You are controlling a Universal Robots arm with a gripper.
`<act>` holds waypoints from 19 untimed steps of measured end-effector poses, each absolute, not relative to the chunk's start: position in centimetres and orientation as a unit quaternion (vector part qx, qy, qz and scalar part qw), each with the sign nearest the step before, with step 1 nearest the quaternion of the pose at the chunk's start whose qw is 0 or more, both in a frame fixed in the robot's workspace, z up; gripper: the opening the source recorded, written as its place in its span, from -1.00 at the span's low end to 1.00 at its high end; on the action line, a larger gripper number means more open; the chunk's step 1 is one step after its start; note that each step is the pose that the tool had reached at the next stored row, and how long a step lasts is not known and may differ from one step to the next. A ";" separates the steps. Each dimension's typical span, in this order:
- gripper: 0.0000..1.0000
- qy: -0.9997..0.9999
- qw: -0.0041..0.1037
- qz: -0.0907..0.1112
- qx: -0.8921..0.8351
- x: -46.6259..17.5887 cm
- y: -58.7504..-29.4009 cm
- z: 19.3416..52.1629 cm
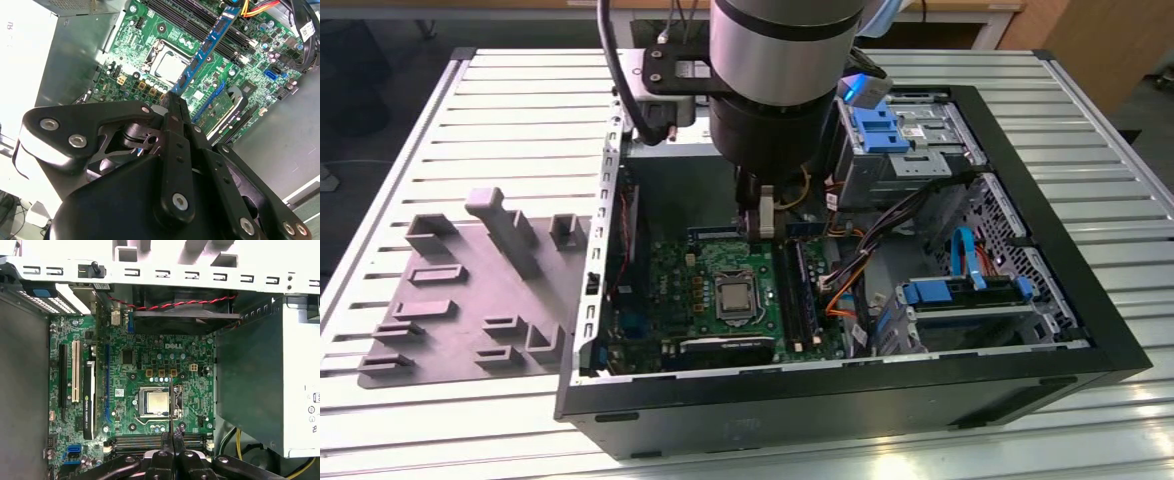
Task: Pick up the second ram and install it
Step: 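Insert the second ram into the second slot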
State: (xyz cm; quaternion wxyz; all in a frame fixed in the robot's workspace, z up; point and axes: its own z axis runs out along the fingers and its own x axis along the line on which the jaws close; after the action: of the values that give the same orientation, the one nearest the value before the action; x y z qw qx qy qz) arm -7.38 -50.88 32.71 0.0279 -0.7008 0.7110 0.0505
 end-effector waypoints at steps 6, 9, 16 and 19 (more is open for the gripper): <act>-0.76 0.711 0.028 0.051 -0.701 -7.4 -50.9 32.7; -0.76 0.714 0.028 0.050 -0.698 -7.4 -50.9 32.7; -0.76 0.746 0.031 0.049 -0.663 -7.4 -50.9 32.7; -0.76 0.757 0.031 0.048 -0.651 -7.4 -50.9 32.7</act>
State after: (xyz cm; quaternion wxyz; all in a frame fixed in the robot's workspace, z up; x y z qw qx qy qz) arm -7.40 -50.88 32.70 0.0313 -0.6510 0.7569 0.0485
